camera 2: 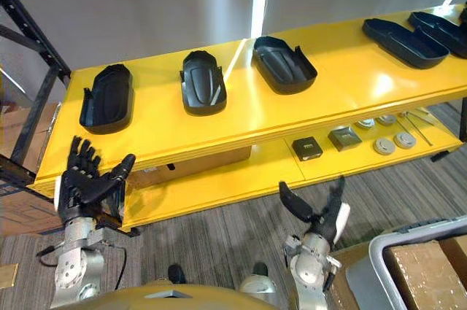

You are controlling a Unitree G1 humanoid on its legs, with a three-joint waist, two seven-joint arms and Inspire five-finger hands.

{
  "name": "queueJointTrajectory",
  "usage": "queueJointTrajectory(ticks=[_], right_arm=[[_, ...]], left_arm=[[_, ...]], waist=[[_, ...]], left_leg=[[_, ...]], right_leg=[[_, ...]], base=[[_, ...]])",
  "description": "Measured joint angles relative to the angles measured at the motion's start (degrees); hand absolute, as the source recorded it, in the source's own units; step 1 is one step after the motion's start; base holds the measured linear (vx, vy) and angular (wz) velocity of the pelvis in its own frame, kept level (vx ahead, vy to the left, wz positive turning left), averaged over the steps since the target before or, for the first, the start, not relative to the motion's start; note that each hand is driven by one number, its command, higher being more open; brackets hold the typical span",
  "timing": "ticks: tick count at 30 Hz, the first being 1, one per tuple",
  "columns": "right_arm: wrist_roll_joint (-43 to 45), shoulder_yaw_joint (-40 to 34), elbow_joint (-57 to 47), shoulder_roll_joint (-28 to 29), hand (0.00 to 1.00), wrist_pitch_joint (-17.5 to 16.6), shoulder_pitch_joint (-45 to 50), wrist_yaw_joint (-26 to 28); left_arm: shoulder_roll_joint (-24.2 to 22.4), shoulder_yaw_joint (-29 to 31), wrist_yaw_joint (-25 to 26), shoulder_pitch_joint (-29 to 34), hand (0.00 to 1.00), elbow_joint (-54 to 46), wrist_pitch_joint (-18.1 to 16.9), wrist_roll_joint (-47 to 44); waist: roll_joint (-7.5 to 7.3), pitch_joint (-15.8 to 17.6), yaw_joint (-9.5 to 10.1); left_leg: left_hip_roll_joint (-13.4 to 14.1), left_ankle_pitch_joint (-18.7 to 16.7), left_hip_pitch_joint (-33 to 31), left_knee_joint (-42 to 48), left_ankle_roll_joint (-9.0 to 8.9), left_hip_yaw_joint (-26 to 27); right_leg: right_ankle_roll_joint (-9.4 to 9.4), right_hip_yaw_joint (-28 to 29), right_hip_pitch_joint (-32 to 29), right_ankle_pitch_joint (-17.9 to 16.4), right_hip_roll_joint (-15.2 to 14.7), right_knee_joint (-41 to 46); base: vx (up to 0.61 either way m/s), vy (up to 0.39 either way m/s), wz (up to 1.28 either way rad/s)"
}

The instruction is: Walk over and take three plastic housings, then place them on the shelf

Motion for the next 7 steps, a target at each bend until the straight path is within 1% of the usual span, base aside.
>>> queueJointTrajectory(ticks=[1,2,3,4,6,7], right_arm=[[0.27,-1.09,2.83,0.00,1.00,-0.01,-0.16,-1.11],[0.32,-1.53,4.34,-0.02,1.00,-0.02,-0.27,-1.57],[2.00,-1.80,7.17,-0.10,1.00,0.03,-0.37,-1.95],[2.77,-1.73,9.43,-0.08,1.00,0.14,-0.51,-1.82],[3.97,-1.45,12.82,-0.05,1.00,0.70,-0.75,-1.28],[4.86,-1.20,17.29,-0.02,1.00,1.84,-1.18,0.35]], left_arm=[[-0.15,0.03,1.78,0.59,1.00,0.74,-0.49,0.00],[-0.15,0.07,2.51,0.65,1.00,1.81,-0.92,-0.01],[-0.13,0.13,4.52,0.60,1.00,4.69,-1.05,0.03],[-0.22,0.12,6.32,0.61,1.00,7.36,-1.05,0.15],[-0.51,0.20,8.68,0.37,1.00,12.14,-0.92,0.14],[-1.14,0.23,10.18,0.05,1.00,18.19,-0.66,0.16]], waist=[[-0.23,0.01,0.40],[-0.28,0.04,0.40],[-0.52,0.01,0.40],[-0.98,-0.20,0.42],[-1.39,-0.26,0.55],[-1.89,-0.42,1.19]], left_leg=[[-0.23,0.06,-0.28,0.00,0.08,-0.73],[-0.28,0.12,-0.31,0.00,0.17,-1.07],[-0.42,0.20,-0.16,-0.01,0.28,-1.78],[-0.64,0.20,-0.11,-0.01,0.29,-2.19],[-0.94,0.13,0.50,-0.02,0.37,-2.79],[-1.09,-0.03,0.79,-0.02,0.42,-3.13]], right_leg=[[0.21,-0.63,0.14,-0.16,-0.05,0.01],[0.25,-1.18,0.41,-0.24,-0.07,0.01],[0.42,-2.14,1.18,-0.54,-0.19,0.01],[0.52,-2.59,1.56,-0.75,-0.23,0.01],[0.64,-3.21,2.29,-1.10,-0.33,0.01],[0.89,-3.61,2.96,-1.44,-0.35,0.01]], base=[[0.03,0.021,0.30],[0.02,0.009,0.35],[0.02,0.008,0.32],[0.02,0.015,0.31],[0.03,0.026,0.17],[0.02,0.017,0.09]])
